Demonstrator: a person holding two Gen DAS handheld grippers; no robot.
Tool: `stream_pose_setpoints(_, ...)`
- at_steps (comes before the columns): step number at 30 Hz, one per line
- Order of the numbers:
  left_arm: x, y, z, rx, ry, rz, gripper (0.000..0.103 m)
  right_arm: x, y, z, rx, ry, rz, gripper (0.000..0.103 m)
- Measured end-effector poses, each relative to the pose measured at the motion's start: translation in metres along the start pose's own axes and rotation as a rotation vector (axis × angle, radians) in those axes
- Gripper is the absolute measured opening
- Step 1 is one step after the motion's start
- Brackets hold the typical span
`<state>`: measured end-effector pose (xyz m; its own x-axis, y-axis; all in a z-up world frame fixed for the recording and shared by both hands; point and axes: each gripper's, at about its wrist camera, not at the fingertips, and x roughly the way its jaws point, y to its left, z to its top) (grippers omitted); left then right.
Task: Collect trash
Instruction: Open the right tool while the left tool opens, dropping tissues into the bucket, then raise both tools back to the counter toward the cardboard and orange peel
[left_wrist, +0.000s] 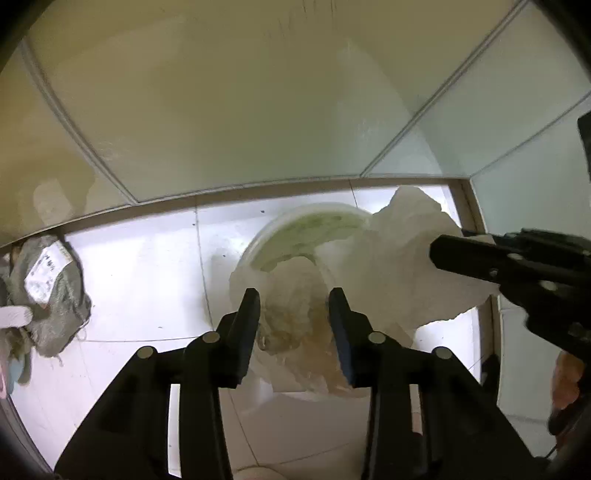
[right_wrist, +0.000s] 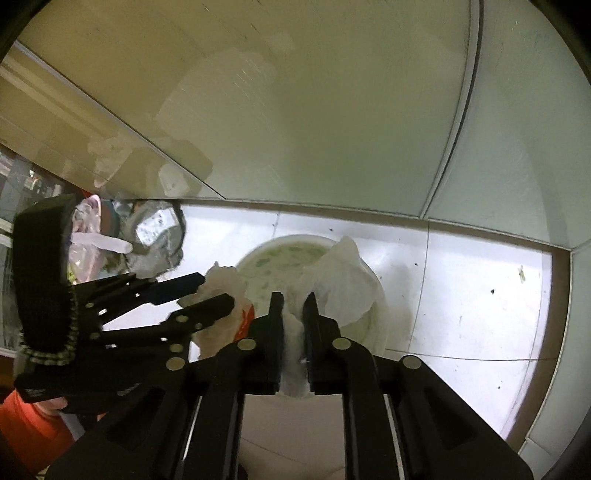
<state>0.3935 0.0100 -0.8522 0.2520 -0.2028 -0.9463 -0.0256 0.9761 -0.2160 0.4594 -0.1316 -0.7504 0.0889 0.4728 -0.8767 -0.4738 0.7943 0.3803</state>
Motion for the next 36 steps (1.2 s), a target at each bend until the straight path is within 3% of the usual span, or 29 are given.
stream_pose_setpoints(4, 0.019, 0.001, -0.002, -0.024, 0.038, -0.041, 0.049, -0.001, -0.002, -0.004, -0.025, 0.003, -0.026, 0.035)
stream_pose_setpoints(5, 0.02, 0.003, -0.003, -0.027, 0.046, -0.05, 0.05, -0.005, -0.001, -0.005, -0.039, -0.007, -0.033, 0.037)
stream_pose_setpoints(11, 0.015, 0.005, -0.007, -0.014, 0.044, -0.009, 0.051, -0.013, 0.009, -0.006, -0.057, -0.008, -0.082, 0.038)
stream_pose_setpoints(16, -0.029, 0.005, -0.01, -0.013, 0.015, 0.063, 0.051, -0.041, 0.023, -0.003, -0.031, -0.01, -0.106, 0.038)
stream_pose_setpoints(22, -0.133, -0.01, -0.003, -0.043, -0.011, 0.073, 0.051, -0.102, 0.055, 0.009, -0.007, -0.007, -0.112, 0.038)
stream_pose_setpoints(31, -0.317, -0.061, 0.027, -0.078, -0.11, 0.088, 0.051, -0.246, 0.113, 0.047, 0.008, -0.059, -0.102, 0.038)
stream_pose_setpoints(36, -0.423, -0.098, 0.052, -0.105, -0.194, 0.079, 0.051, -0.348, 0.137, 0.07, 0.004, -0.146, -0.09, 0.038)
